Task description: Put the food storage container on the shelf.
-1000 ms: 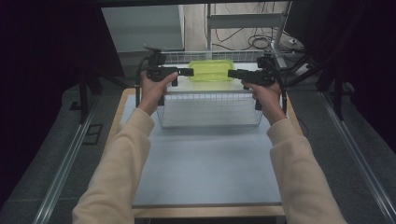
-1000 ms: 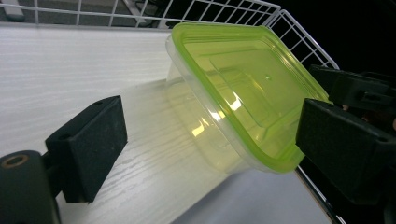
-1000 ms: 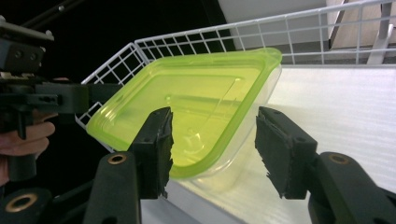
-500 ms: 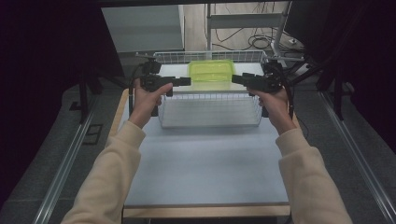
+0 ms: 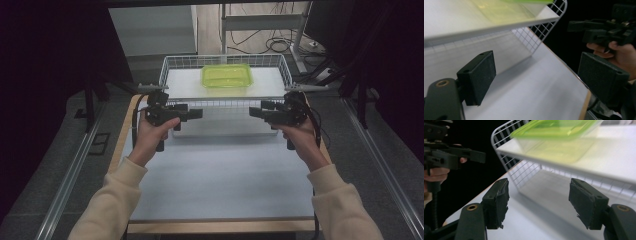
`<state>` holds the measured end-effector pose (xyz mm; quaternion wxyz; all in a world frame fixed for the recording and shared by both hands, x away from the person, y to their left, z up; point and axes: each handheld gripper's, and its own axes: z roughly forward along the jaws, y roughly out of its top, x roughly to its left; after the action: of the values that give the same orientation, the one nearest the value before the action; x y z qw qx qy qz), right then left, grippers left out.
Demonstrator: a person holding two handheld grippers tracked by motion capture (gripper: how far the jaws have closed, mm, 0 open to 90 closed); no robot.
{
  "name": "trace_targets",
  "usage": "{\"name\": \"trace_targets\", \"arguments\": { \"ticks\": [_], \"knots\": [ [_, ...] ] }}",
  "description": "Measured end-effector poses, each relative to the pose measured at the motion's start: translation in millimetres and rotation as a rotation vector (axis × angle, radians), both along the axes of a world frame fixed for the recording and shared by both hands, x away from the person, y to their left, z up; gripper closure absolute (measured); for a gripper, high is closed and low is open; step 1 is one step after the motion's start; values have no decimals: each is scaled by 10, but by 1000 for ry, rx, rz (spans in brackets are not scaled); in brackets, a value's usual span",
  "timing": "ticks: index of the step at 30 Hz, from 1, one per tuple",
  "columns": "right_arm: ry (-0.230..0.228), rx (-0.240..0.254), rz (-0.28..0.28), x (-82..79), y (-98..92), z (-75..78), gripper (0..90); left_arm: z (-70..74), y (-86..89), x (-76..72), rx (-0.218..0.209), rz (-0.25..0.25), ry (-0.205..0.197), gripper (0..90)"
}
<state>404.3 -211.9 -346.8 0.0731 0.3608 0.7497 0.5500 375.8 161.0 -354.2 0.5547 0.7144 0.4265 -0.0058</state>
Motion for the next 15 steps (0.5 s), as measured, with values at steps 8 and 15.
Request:
{"name": "trace_targets", "arguments": {
  "ticks": [8,15],
  "knots": [
    [12,6,57,-347,-55,-296,311,-285,20,-382,10,-22,-1,152],
    [37,16,81,-599,-159,-557,295,-627,-32,-654,59,-48,15,153]
  ]
}}
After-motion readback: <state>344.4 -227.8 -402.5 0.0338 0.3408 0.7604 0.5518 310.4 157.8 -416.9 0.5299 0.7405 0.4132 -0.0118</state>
